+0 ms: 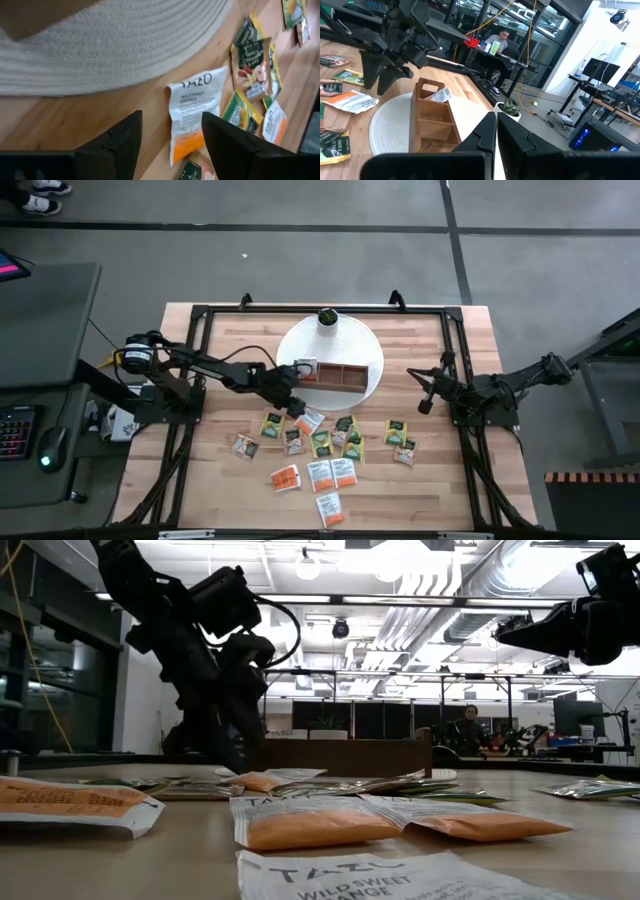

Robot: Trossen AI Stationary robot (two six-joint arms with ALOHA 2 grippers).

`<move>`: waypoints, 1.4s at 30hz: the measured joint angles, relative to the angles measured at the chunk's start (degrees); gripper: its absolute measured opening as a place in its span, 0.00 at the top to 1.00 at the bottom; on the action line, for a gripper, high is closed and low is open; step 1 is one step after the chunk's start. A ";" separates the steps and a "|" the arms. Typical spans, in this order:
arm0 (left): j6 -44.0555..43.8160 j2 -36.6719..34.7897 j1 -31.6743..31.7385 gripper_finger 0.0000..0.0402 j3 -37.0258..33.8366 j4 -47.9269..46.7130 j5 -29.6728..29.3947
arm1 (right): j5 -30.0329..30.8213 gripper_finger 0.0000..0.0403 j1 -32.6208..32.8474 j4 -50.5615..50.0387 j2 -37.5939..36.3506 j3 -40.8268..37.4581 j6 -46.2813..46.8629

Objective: Pick & Place Tea
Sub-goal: Put the white tea bag into the left section of the wooden organizer

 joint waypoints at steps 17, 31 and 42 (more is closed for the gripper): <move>0.44 0.02 -1.50 0.50 0.04 0.22 -3.73 | 0.04 0.97 0.00 0.00 -0.05 -0.01 0.00; 0.04 3.76 -2.28 0.50 3.25 0.57 -3.78 | 0.04 0.97 0.00 0.00 -0.05 0.00 0.00; 0.04 6.88 -3.79 0.50 6.22 0.64 -2.24 | 0.04 0.97 0.02 0.01 -0.03 -0.02 0.00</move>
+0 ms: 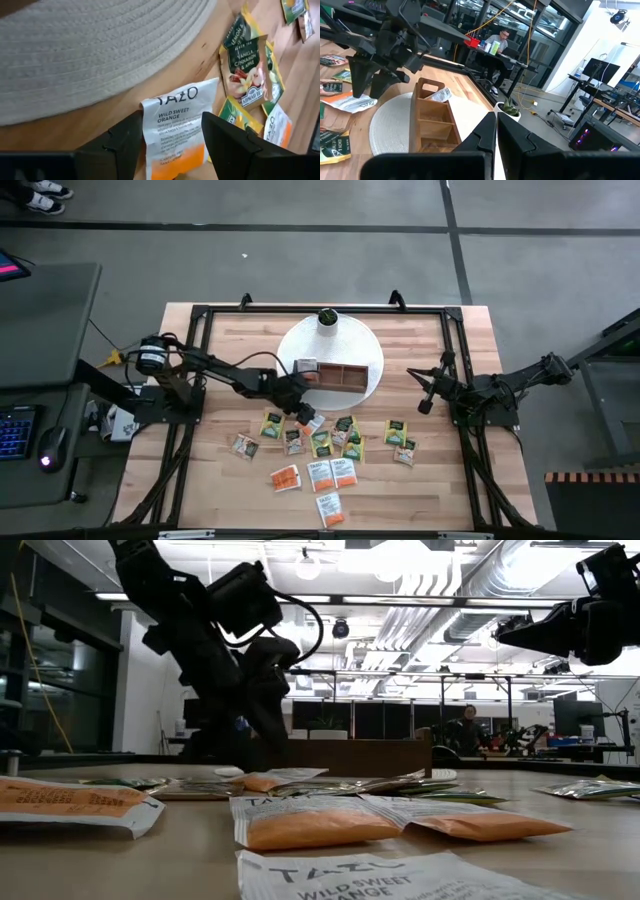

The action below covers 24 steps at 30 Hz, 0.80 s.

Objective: Pick & Place Tea
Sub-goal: Put the white tea bag into the left section of the wooden organizer

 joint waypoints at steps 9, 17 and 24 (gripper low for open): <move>0.17 0.63 -0.21 0.59 0.48 -0.64 0.80 | 0.01 0.97 -0.01 0.01 0.00 -0.01 0.00; 4.45 0.74 -0.23 0.97 0.40 -1.56 2.21 | 0.00 0.97 -0.02 0.01 0.00 0.00 0.00; 6.45 0.35 -0.21 1.00 0.37 -1.45 1.03 | 0.00 0.97 -0.02 -0.01 0.00 0.01 0.00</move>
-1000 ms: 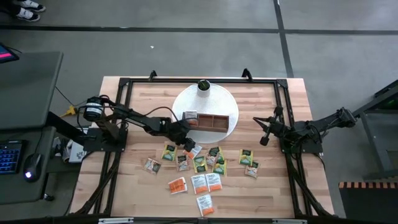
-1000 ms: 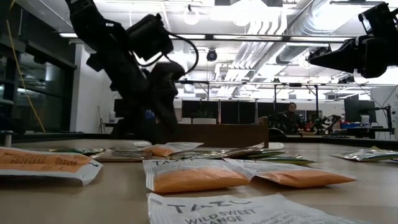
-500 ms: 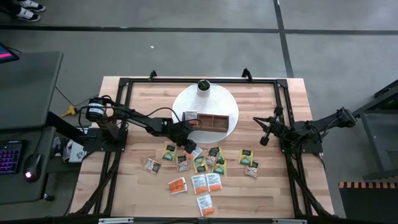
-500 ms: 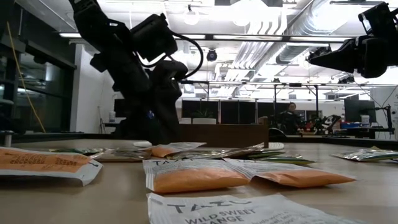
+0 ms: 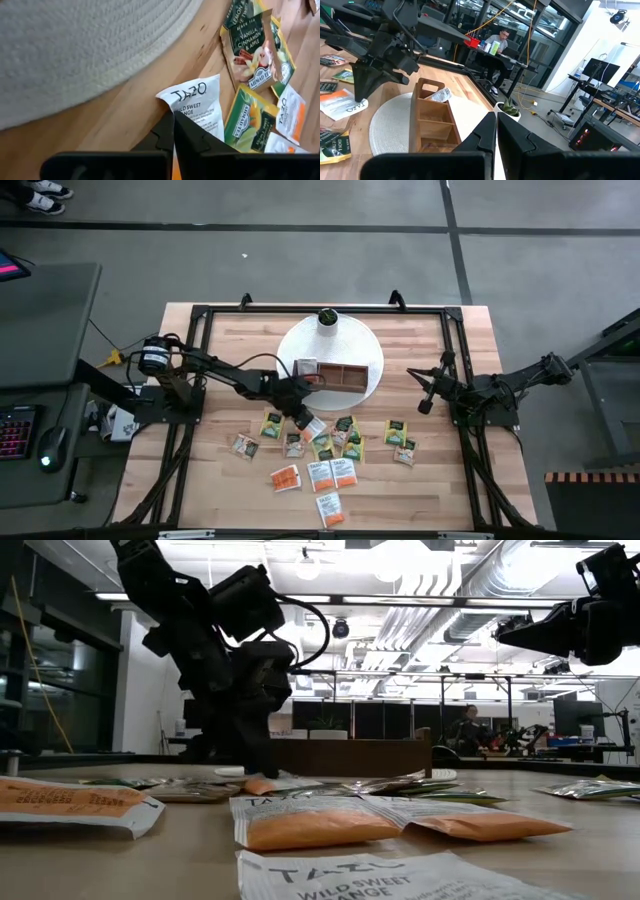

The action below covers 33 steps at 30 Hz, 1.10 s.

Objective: Pick & Place Tea
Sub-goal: Put the white tea bag into the left section of the wooden organizer

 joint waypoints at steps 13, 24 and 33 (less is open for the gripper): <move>7.28 -12.59 0.82 1.00 -0.39 -4.81 -10.04 | 0.00 0.97 0.02 0.00 0.00 0.00 -0.01; 20.70 -24.14 1.49 1.00 -3.19 -1.88 -31.45 | -0.09 0.97 0.02 0.00 0.02 0.00 -0.02; 21.14 -24.53 2.63 1.00 -15.85 24.69 -31.48 | -0.11 0.97 0.00 0.00 0.02 -0.02 0.00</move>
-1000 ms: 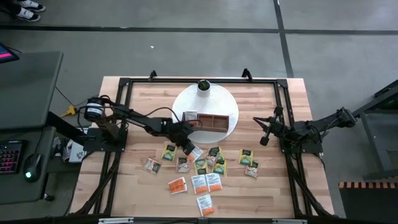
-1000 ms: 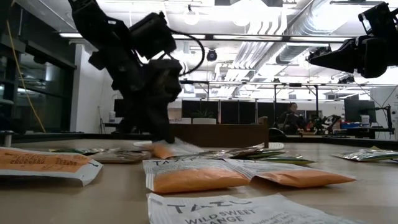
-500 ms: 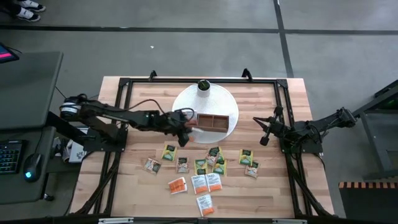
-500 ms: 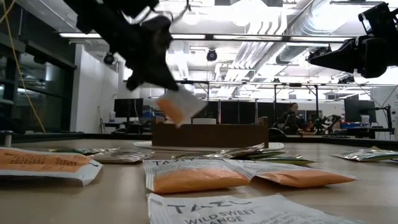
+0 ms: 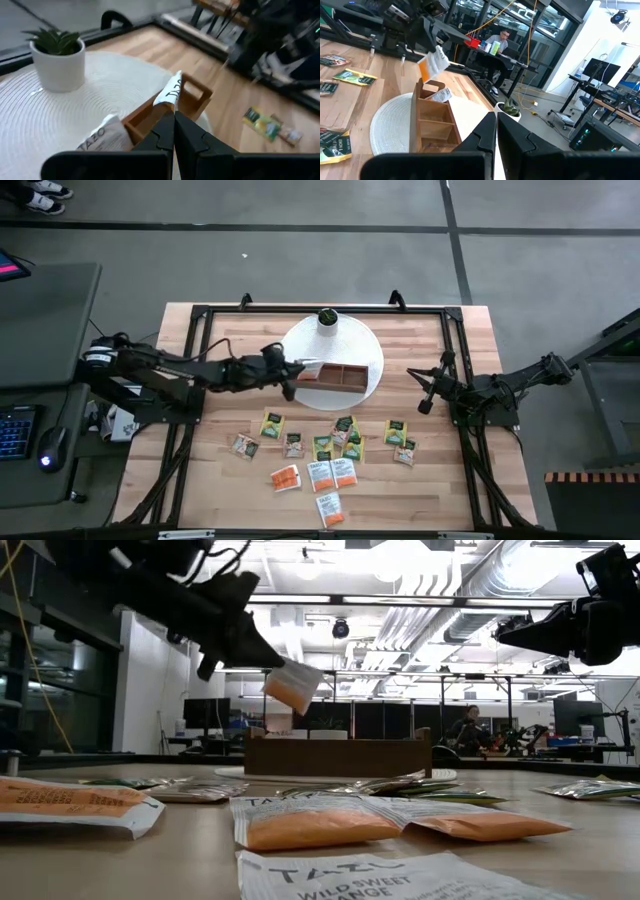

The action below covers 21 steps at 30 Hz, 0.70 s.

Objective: Pick & Place Tea
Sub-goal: Put the white tea bag into the left section of the wooden organizer

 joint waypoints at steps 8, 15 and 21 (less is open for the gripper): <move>3.84 0.01 1.78 1.00 -5.74 9.29 -0.77 | -0.04 0.97 0.02 0.00 0.00 0.02 -0.02; 5.58 0.02 5.91 1.00 -8.10 15.65 5.88 | -0.02 0.97 0.02 0.00 0.00 0.02 -0.02; 5.85 0.76 8.14 1.00 -9.10 18.69 9.92 | -0.03 0.97 0.02 0.00 0.00 0.01 -0.02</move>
